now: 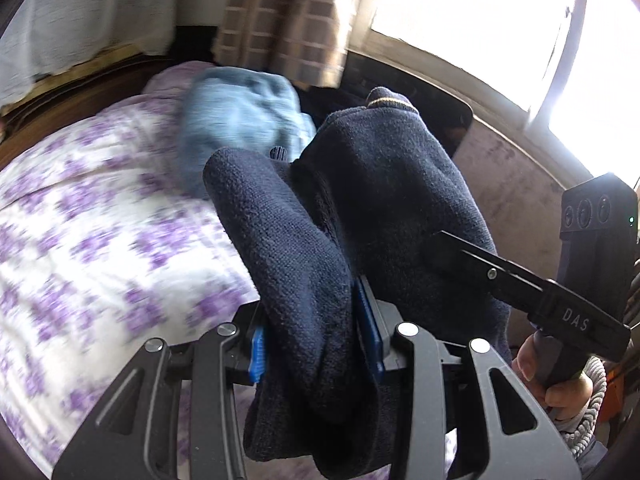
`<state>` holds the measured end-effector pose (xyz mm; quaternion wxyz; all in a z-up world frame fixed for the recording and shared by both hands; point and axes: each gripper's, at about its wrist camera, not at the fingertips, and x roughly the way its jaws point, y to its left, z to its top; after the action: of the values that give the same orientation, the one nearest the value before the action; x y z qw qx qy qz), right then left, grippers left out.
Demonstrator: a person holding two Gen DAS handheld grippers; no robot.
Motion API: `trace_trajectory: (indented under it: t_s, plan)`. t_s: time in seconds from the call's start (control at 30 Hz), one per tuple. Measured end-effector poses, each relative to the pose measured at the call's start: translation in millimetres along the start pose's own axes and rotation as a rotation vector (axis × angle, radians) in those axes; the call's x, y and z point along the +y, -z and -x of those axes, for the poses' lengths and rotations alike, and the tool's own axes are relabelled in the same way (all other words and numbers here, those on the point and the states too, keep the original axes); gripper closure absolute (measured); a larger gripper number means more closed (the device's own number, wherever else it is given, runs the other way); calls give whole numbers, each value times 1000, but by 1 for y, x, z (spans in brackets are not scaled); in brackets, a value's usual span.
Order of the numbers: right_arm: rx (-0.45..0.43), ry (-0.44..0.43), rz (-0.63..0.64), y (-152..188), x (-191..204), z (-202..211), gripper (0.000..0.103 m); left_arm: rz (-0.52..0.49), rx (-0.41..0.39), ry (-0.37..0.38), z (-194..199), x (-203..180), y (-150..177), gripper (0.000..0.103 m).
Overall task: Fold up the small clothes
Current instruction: 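Carry the folded cardigan with both grippers toward the light blue towel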
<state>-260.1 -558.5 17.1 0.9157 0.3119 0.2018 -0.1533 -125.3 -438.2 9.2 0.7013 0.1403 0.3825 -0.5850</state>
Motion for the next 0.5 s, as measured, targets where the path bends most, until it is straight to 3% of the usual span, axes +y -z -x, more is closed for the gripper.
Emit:
trace_trajectory:
  t_s: [0.23,0.37,0.5]
  plan:
    - [-40,58,-80,-10,-63,13,52,-22,57,56,-56,-33,-21,66]
    - [-40,82,-137,-10,-96,14,52,-31,104,90,-83,-42,-15,66]
    - [11,102,-213,0,-131,-3,52,-47,123,59,-110,-43,-5,64]
